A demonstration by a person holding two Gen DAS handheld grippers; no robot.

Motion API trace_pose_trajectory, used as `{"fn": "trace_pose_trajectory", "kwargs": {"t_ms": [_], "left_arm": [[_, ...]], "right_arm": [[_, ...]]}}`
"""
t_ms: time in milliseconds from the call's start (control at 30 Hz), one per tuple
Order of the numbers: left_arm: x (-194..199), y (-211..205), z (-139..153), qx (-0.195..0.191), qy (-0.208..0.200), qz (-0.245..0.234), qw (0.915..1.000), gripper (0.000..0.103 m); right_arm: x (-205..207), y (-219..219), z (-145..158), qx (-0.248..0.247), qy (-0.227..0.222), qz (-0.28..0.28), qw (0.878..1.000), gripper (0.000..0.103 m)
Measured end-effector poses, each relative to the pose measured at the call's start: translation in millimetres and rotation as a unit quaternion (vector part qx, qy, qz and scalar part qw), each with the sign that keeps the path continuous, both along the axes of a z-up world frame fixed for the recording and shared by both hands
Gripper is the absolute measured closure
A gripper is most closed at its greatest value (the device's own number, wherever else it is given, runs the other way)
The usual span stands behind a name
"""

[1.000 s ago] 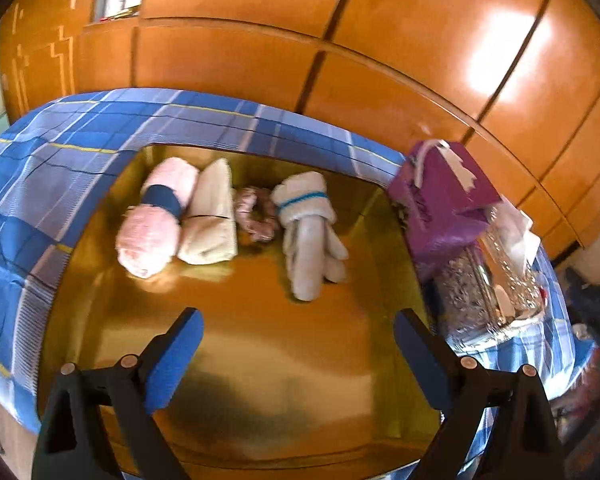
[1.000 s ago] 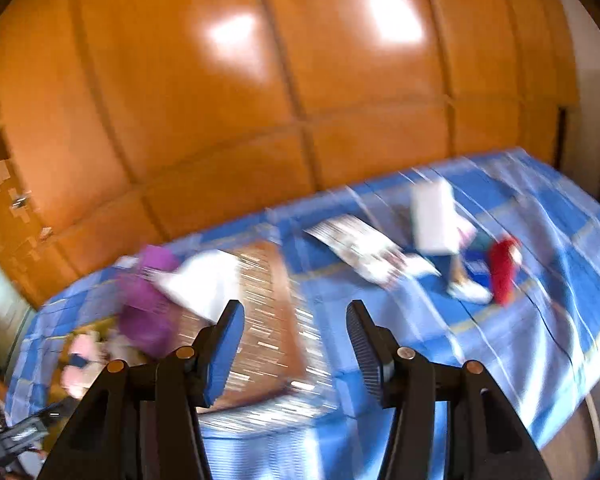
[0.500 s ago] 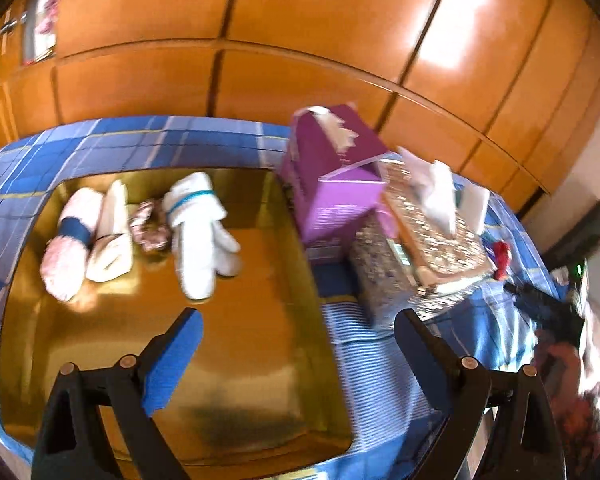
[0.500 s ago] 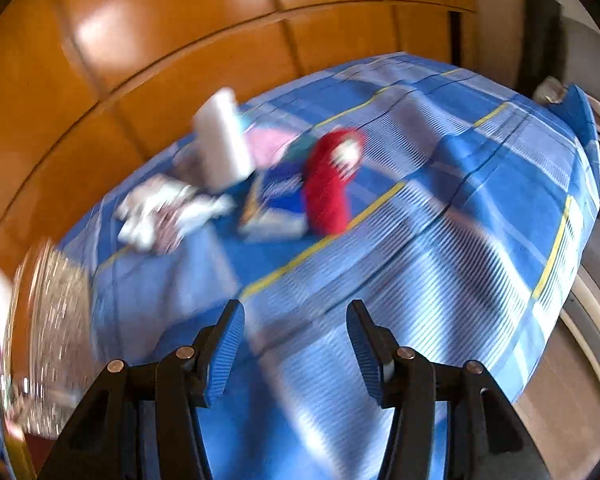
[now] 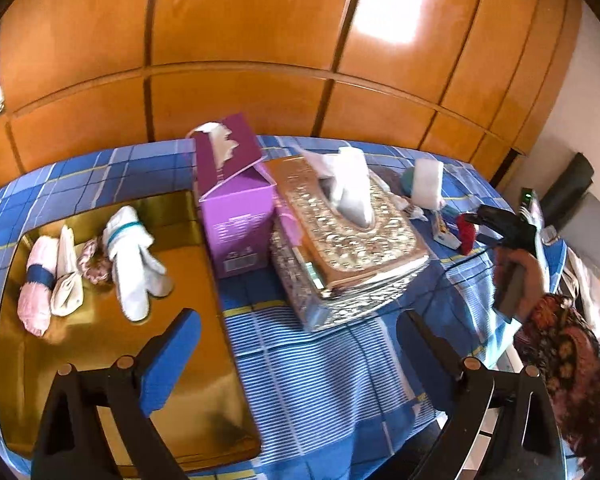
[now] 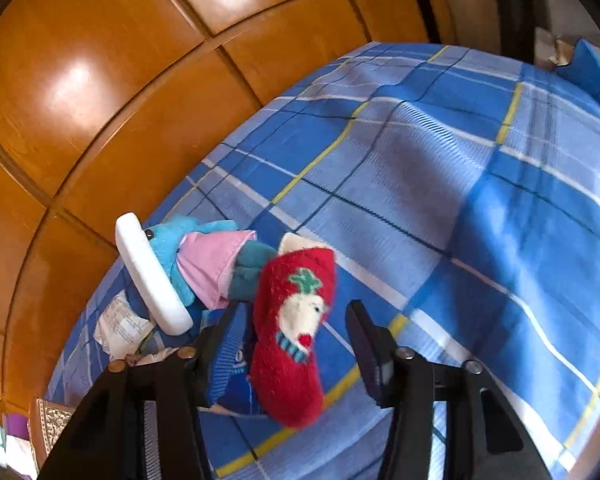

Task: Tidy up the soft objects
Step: 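Move the right gripper to the red Christmas sock and grasp it, then grasp the blue Tempo tissue pack with the left gripper while the right gripper holds the red sock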

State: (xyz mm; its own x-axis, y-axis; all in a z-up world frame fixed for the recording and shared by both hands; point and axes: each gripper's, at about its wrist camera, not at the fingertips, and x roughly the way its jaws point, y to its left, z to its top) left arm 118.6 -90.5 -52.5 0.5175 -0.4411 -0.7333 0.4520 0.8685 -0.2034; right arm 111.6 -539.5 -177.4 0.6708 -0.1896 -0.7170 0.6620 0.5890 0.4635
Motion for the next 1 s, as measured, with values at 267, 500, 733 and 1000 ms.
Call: {"fn": "trace_pose_trajectory", "kwargs": {"t_ms": [267, 500, 733, 1000], "left_arm": [[-4.8, -48.7, 14.5, 0.010, -0.013, -0.054, 0.9984, 0.004], [-0.6, -109.4, 24.0, 0.012, -0.006, -0.099, 0.9950, 0.004], [6.9, -186.7, 32.0, 0.013, 0.029, -0.138, 0.9899, 0.004], [48.4, -286.1, 0.8, 0.062, 0.061, -0.166, 0.9822, 0.004]], "right_arm": [[-11.3, -6.1, -18.6, 0.020, -0.050, 0.038, 0.998, 0.084], [-32.2, -7.9, -19.1, -0.050, -0.050, 0.034, 0.997, 0.085], [-42.8, -18.5, -32.9, -0.010, -0.096, 0.026, 0.995, 0.085], [-49.9, -20.5, -36.8, -0.007, -0.109, 0.022, 0.994, 0.085]]}}
